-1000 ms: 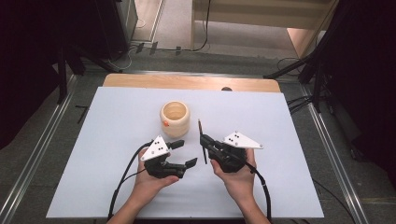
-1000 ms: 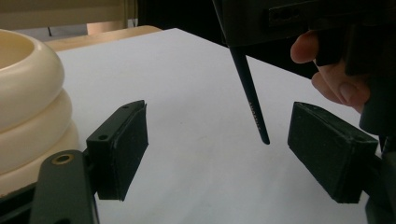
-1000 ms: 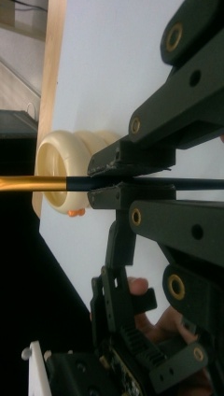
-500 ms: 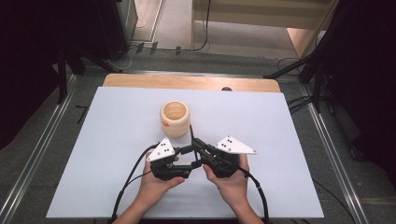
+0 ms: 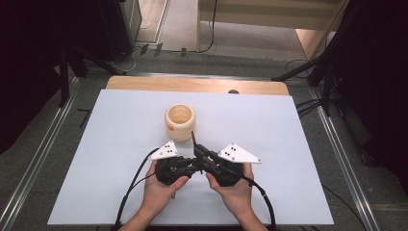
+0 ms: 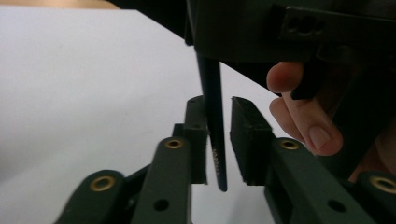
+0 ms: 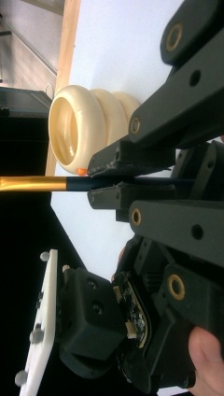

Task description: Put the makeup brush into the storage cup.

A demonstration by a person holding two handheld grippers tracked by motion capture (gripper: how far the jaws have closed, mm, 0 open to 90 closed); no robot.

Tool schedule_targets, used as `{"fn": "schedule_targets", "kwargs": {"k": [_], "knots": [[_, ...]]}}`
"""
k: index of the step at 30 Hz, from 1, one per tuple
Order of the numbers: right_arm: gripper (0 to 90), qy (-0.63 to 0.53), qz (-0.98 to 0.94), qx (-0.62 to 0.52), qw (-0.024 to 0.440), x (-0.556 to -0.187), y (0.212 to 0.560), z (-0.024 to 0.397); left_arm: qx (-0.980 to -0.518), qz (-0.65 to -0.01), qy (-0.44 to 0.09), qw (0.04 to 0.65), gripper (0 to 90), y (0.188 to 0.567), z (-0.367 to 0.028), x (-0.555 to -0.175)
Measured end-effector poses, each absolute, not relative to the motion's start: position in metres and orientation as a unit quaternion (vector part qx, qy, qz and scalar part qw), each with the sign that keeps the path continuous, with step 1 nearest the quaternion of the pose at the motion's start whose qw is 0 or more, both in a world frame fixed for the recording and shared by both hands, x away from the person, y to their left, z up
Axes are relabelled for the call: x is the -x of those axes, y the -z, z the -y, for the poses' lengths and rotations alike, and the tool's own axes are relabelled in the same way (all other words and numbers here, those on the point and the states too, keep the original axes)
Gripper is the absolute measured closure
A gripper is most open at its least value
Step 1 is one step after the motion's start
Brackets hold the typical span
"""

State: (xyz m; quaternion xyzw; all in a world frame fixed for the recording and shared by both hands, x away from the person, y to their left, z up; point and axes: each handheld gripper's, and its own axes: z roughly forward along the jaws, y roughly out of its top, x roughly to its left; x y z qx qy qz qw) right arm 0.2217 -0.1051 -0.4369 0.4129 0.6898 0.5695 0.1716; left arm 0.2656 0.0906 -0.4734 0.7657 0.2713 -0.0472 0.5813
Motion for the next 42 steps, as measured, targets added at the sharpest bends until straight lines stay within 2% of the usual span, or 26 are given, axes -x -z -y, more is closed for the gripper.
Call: {"fn": "schedule_targets", "kwargs": {"k": [7, 9, 19, 21, 24, 26, 28, 31, 34, 42], "knots": [[83.3, -0.566, -0.691, -0.418, 0.166, -0.220, 0.435, 0.106, -0.770, -0.279, 0.040, 0.572, 85.6, 0.473, -0.094, -0.267], [77.6, -0.570, -0.688, -0.421, 0.158, -0.220, 0.434, 0.106, -0.773, -0.278, 0.038, 0.570, 85.6, 0.473, -0.093, -0.266], [71.2, -0.583, -0.675, -0.427, 0.150, -0.222, 0.428, 0.114, -0.793, -0.251, 0.024, 0.554, 85.7, 0.476, -0.086, -0.261], [72.2, -0.583, -0.675, -0.427, 0.146, -0.222, 0.426, 0.114, -0.797, -0.245, 0.022, 0.552, 85.7, 0.476, -0.084, -0.260], [82.5, -0.583, -0.676, -0.429, 0.135, -0.222, 0.425, 0.115, -0.799, -0.239, 0.021, 0.552, 85.7, 0.476, -0.082, -0.259], [84.2, -0.578, -0.678, -0.430, 0.145, -0.222, 0.425, 0.115, -0.797, -0.240, 0.032, 0.554, 85.6, 0.476, -0.083, -0.260], [84.4, -0.578, -0.676, -0.432, 0.147, -0.221, 0.425, 0.116, -0.796, -0.239, 0.029, 0.556, 84.8, 0.475, -0.084, -0.260], [84.5, -0.582, -0.672, -0.435, 0.141, -0.221, 0.424, 0.116, -0.784, -0.241, 0.024, 0.571, 70.3, 0.473, -0.085, -0.259], [84.4, -0.579, -0.674, -0.434, 0.146, -0.221, 0.426, 0.114, -0.776, -0.242, 0.015, 0.582, 66.6, 0.469, -0.087, -0.258], [84.5, -0.575, -0.682, -0.428, 0.147, -0.218, 0.430, 0.105, -0.760, -0.252, 0.010, 0.599, 68.6, 0.462, -0.092, -0.257]]}}
